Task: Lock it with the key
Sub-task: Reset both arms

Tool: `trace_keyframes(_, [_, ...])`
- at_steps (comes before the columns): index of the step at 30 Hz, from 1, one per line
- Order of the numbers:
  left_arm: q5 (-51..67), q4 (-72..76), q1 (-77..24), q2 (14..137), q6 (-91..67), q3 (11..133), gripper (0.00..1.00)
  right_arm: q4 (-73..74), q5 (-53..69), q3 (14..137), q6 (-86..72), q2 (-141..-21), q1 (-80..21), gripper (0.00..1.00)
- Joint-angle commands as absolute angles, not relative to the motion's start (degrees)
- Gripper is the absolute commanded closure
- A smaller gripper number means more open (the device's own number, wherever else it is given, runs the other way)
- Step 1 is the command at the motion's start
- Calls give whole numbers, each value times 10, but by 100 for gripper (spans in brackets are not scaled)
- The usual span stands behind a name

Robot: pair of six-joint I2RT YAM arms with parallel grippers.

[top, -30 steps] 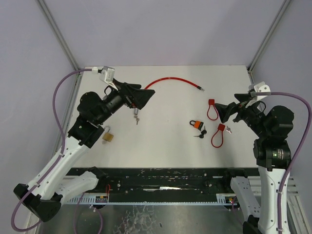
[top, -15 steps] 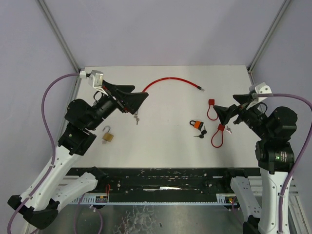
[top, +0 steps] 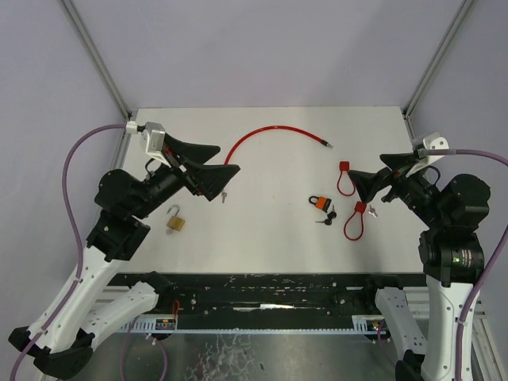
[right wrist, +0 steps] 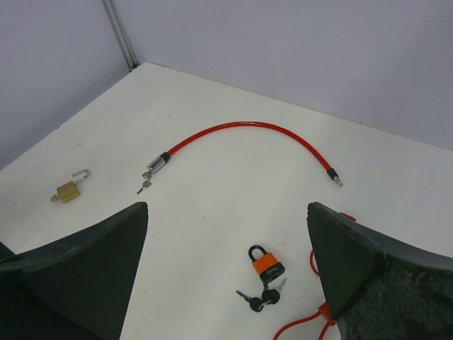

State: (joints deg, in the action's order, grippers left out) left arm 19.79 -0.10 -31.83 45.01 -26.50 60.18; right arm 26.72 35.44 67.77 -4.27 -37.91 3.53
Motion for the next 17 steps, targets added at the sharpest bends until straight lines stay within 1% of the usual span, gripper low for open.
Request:
trace_keyframes(1, [213, -15, -322, 453, -246, 609, 0, 256, 341, 703, -69, -379, 37, 0])
trace_keyframes(9, [196, -32, -322, 466, -224, 618, 0, 257, 331, 724, -66, -390, 37, 0])
trace_keyframes(17, [200, -30, -321, 475, -221, 619, 0, 257, 318, 718, -55, -387, 37, 0])
